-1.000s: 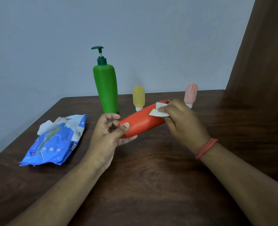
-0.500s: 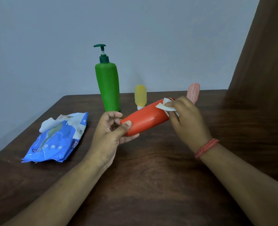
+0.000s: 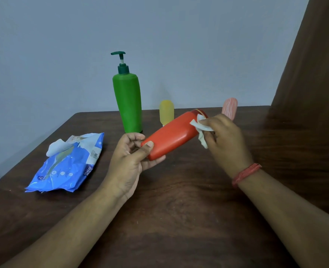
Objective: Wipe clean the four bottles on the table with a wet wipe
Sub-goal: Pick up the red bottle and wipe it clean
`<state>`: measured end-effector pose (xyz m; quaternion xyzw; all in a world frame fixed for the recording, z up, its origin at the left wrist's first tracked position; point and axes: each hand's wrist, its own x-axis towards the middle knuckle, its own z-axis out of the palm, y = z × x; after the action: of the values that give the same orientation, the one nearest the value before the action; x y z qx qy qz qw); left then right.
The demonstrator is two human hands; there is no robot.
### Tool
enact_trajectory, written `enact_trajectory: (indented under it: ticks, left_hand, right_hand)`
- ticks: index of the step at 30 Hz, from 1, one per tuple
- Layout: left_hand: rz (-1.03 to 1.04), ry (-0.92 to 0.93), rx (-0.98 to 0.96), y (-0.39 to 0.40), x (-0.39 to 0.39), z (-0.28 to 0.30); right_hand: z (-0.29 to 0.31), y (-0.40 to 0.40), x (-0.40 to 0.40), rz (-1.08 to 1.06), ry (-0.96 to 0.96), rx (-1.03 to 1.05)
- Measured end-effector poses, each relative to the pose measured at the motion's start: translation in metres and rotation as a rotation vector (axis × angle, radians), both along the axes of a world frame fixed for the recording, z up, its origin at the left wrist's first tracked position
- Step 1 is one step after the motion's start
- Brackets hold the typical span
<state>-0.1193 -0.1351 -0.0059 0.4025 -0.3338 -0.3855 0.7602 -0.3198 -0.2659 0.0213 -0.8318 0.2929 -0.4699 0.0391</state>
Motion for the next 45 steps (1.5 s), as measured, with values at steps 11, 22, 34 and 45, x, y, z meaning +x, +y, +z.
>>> enact_trajectory:
  ticks: [11, 22, 34, 45]
  left_hand:
    - [-0.018, 0.028, 0.014, 0.001, 0.001, 0.000]
    - [-0.126, 0.116, 0.042, 0.004, -0.008, 0.004]
    - [-0.132, 0.162, 0.118, 0.006, -0.013, 0.007]
    - [-0.140, 0.209, 0.112, 0.007, -0.013, 0.012]
  right_hand:
    - [-0.009, 0.019, 0.014, 0.171, 0.109, -0.034]
    - [-0.001, 0.037, 0.020, 0.229, 0.175, -0.138]
    - [0.001, 0.051, 0.025, 0.337, 0.201, -0.237]
    - [-0.004, 0.049, 0.025, 0.363, 0.239, -0.284]
